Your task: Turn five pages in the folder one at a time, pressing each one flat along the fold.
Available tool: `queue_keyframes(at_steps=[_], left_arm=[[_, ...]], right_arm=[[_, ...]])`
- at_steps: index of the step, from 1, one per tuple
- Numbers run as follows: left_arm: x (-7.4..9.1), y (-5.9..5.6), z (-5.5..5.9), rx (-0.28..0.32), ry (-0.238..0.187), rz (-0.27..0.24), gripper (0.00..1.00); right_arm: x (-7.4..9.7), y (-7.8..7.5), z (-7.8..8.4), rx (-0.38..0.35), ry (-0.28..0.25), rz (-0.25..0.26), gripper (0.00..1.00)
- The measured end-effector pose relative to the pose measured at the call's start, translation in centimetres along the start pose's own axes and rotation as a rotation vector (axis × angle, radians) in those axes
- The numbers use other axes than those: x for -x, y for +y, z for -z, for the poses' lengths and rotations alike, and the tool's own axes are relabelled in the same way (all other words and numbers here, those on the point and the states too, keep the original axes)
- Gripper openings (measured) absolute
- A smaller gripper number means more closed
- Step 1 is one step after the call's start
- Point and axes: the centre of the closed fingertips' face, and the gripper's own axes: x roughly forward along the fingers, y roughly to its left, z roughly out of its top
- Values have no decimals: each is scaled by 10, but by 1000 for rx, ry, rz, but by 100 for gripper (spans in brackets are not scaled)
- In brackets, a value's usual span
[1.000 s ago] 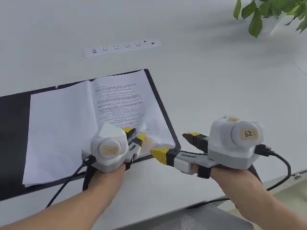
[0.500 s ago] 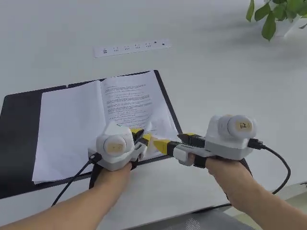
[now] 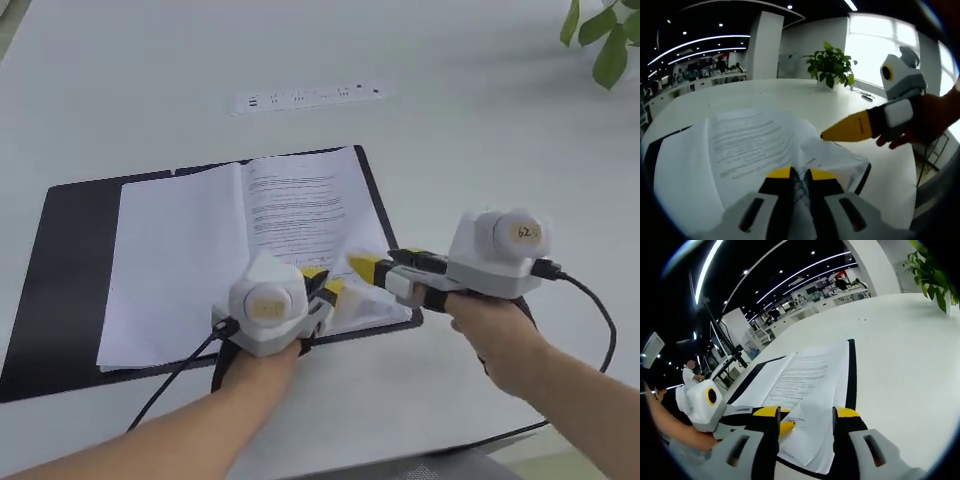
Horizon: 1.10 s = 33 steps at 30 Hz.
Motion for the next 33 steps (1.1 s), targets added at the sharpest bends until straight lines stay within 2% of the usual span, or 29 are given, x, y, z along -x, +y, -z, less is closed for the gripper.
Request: queue_keyframes(at_steps=[6, 7, 9, 10, 12, 13, 15, 17, 20, 26, 33], left_arm=[[0, 0, -1, 3, -1, 0, 10], [0, 0, -1, 5, -2, -1, 10], [0, 0, -1, 6, -2, -1, 10], [0, 0, -1, 8, -2, -1, 10], [0, 0, -1, 9, -2, 0, 10], [0, 0, -1, 11, -2, 0, 10], [-1, 0, -2, 9, -1, -1, 10], [-1, 0, -2, 12, 0, -1, 10], [-1, 0, -2, 18, 2, -1, 10], [1, -2, -4, 51, 9, 7, 13], [14, -4, 1, 31, 47, 17, 14]], right_arm=[[-8, -7, 5, -31, 26, 2, 37], [-8, -4, 6, -54, 36, -10, 34], [-6, -9, 7, -71, 40, 12, 26], [-5, -10, 8, -110, 38, 13, 21], [-2, -13, 7, -253, 27, 6, 14], [-1, -15, 7, -274, 25, 6, 9], [1, -14, 10, -328, 36, -15, 6], [2, -15, 10, -316, 33, -18, 1], [4, -11, 9, -351, 25, -26, 0], [7, -6, 4, -361, 18, -23, 0], [13, -7, 1, -385, 5, -18, 0]])
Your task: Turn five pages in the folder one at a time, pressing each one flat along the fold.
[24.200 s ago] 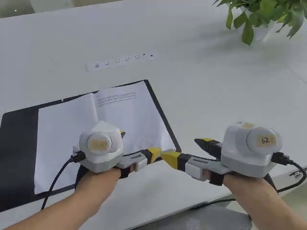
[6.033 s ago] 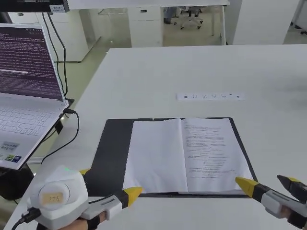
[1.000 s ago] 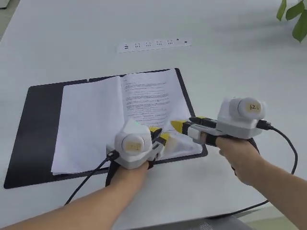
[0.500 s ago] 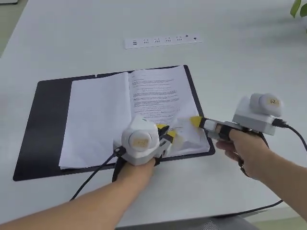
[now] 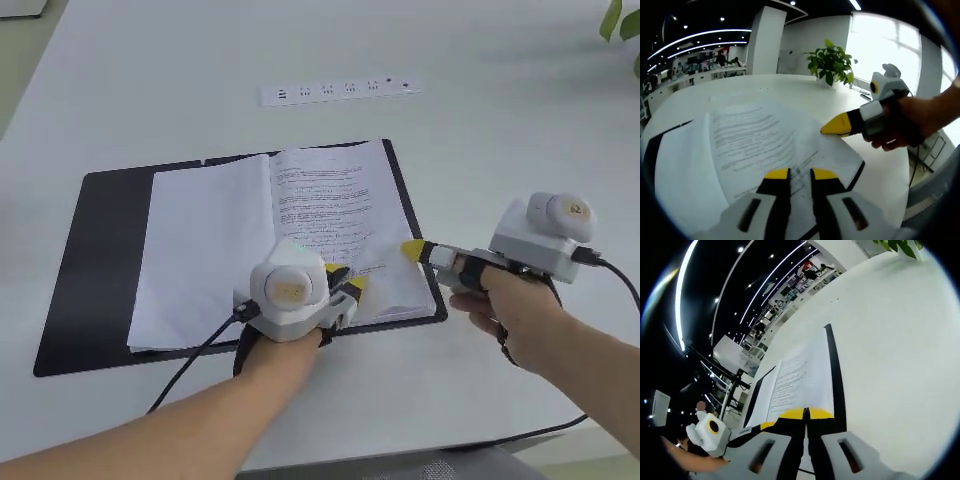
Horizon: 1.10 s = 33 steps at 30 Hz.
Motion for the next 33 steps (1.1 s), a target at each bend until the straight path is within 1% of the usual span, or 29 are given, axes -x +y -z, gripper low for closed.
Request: queue_keyframes(at_steps=[1, 2, 5, 6, 8, 12, 13, 14, 16, 17, 19, 20, 22, 23, 24, 25, 26, 27, 28, 29, 30, 31, 33], left_arm=[[2, 0, 1, -2, 6, 1, 14], [5, 0, 1, -4, 13, 4, 14], [15, 2, -1, -7, 13, 13, 17], [20, 3, -4, -5, -3, 18, 17], [28, 6, -9, -9, -10, 15, 17], [45, 11, -18, -13, -30, 9, 17], [51, 13, -22, -13, -45, 9, 17], [56, 14, -24, -15, -50, 7, 17], [67, 19, -28, -19, -65, 0, 18], [72, 21, -30, -17, -71, -3, 18], [85, 26, -34, -19, -87, -7, 19], [94, 29, -38, -23, -104, -11, 19], [105, 35, -40, -20, -114, -19, 19], [114, 39, -43, -21, -129, -25, 20], [120, 42, -43, -21, -130, -27, 20], [130, 47, -45, -24, -139, -35, 20], [136, 50, -45, -27, -145, -41, 21], [143, 54, -45, -24, -148, -44, 21], [152, 59, -46, -22, -155, -51, 21], [158, 62, -46, -27, -156, -59, 21], [168, 67, -45, -31, -158, -66, 21], [173, 70, -44, -32, -161, -71, 21], [186, 80, -41, -35, -160, -92, 22]], right_arm=[[2, 2, -1, -20, -5, -6, 0], [2, 3, -2, -20, -7, -8, 0], [7, 12, -6, -22, -19, -25, 0], [9, 16, -7, -23, -25, -36, 0], [12, 22, -10, -21, -32, -44, 0], [18, 35, -16, -48, -61, -74, 0], [19, 42, -18, -57, -73, -88, 0], [20, 45, -19, -58, -74, -90, 0], [21, 57, -19, -62, -82, -112, 0], [22, 61, -19, -64, -86, -115, 0], [24, 77, -19, -89, -101, -150, 0], [24, 85, -19, -83, -104, -156, 0], [24, 98, -18, -80, -107, -179, 0], [23, 109, -17, -79, -109, -197, 0], [23, 114, -17, -74, -110, -203, 0], [22, 121, -16, -68, -110, -214, 0], [21, 131, -15, -70, -106, -228, 0], [20, 136, -15, -66, -107, -233, 0], [18, 144, -14, -43, -104, -235, 0], [17, 148, -13, -18, -98, -231, 0], [15, 154, -13, 7, -103, -229, 0], [13, 159, -13, 11, -102, -229, 0], [9, 166, -11, 43, -98, -218, 0]])
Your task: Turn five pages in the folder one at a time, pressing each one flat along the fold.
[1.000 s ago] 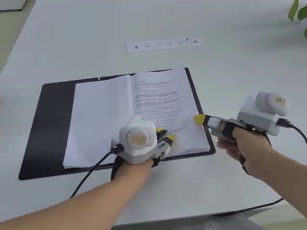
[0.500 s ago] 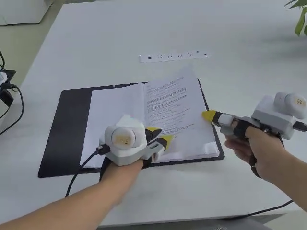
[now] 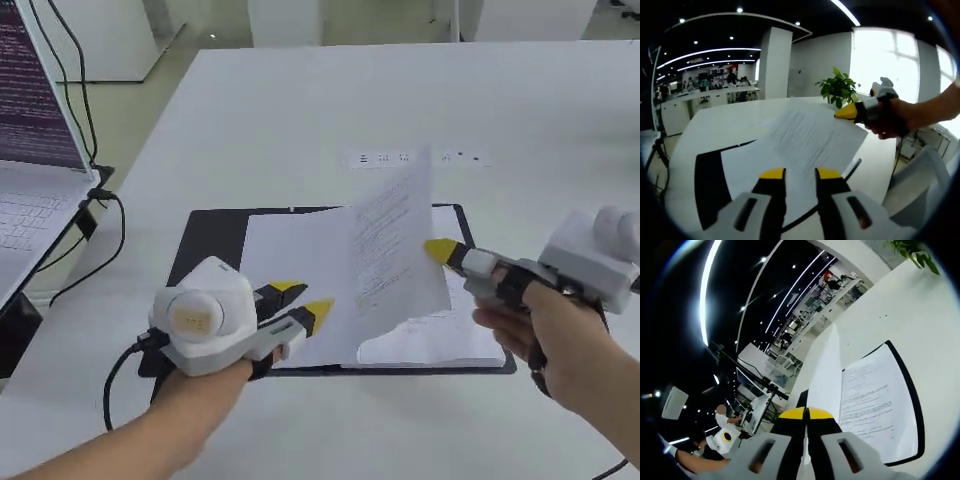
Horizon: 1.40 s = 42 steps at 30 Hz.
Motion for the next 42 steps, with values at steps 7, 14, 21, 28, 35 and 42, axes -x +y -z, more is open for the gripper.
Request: queue_keyframes(at_steps=[7, 14, 21, 28, 35, 42], left_arm=[[34, 23, 3, 7, -9, -41, 22], [61, 40, 15, 31, -13, -81, 23], [79, 52, 25, 59, -9, -112, 22], [89, 53, 31, 77, 0, -133, 23], [97, 58, 41, 100, 11, -152, 23], [106, 67, 50, 124, 24, -177, 22]], right_arm=[[-20, 13, 13, 21, 33, 13, 0], [-48, 25, 33, 50, 88, 35, 0], [-79, 27, 54, 85, 162, 63, 0], [-106, 19, 76, 106, 242, 103, 0], [-128, 18, 100, 119, 302, 143, 0], [-152, 22, 130, 152, 355, 164, 0]])
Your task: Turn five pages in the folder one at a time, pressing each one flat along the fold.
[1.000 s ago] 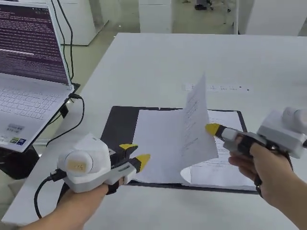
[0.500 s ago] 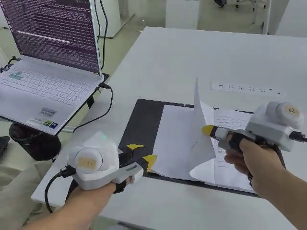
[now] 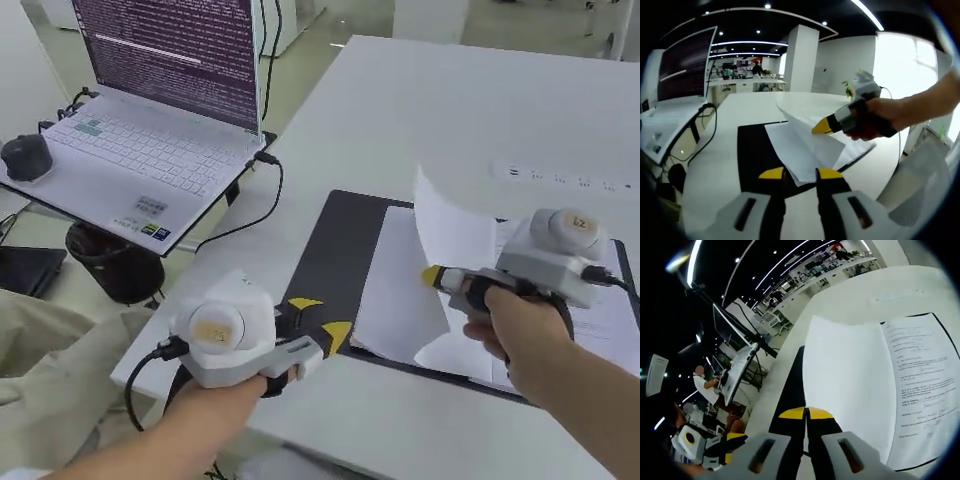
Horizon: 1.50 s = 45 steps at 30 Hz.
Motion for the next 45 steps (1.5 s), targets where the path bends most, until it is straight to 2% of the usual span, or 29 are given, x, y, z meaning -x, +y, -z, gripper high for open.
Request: queue_keyframes(at_steps=[6, 11, 16, 19, 21, 22, 25, 27, 31, 34, 36, 38, 41, 42, 45], left_arm=[[0, 10, 7, 9, 11, -10, 22], [-3, 12, 16, -4, 37, 3, 22], [-11, 15, 24, 0, 52, 5, 22], [-18, 16, 30, 2, 62, 12, 22], [-22, 13, 31, 5, 65, 17, 22], [-24, 12, 31, 5, 68, 20, 22], [-29, 9, 33, 0, 75, 28, 22], [-33, 8, 33, 2, 79, 32, 21], [-47, 1, 33, -5, 85, 47, 21], [-64, -8, 33, -36, 90, 71, 21], [-76, -15, 38, -59, 117, 94, 19], [-88, -19, 41, -83, 123, 103, 19], [-100, -18, 49, -96, 147, 98, 20], [-103, -15, 55, -106, 168, 89, 20], [-107, -9, 63, -105, 191, 64, 19]], right_arm=[[-23, 6, 18, 12, 32, 6, 0], [-38, 9, 30, 26, 42, 11, 0], [-47, 3, 36, -12, 39, 18, 0], [-50, 2, 39, -25, 39, 5, 2], [-51, 7, 43, -41, 46, -31, 5], [-51, 12, 51, -57, 80, -61, 5], [-49, 14, 55, -59, 72, -88, 5], [-45, 20, 56, -134, 69, -144, 5], [-30, 11, 54, -148, 53, -178, 8], [-15, 5, 47, -238, 44, -245, 6], [-7, -10, 38, -256, 24, -252, 5], [0, -25, 29, -278, -1, -247, 4], [9, -43, 16, -298, -24, -241, 6], [12, -49, 11, -312, -29, -231, 6], [17, -58, 1, -320, -45, -237, 6]])
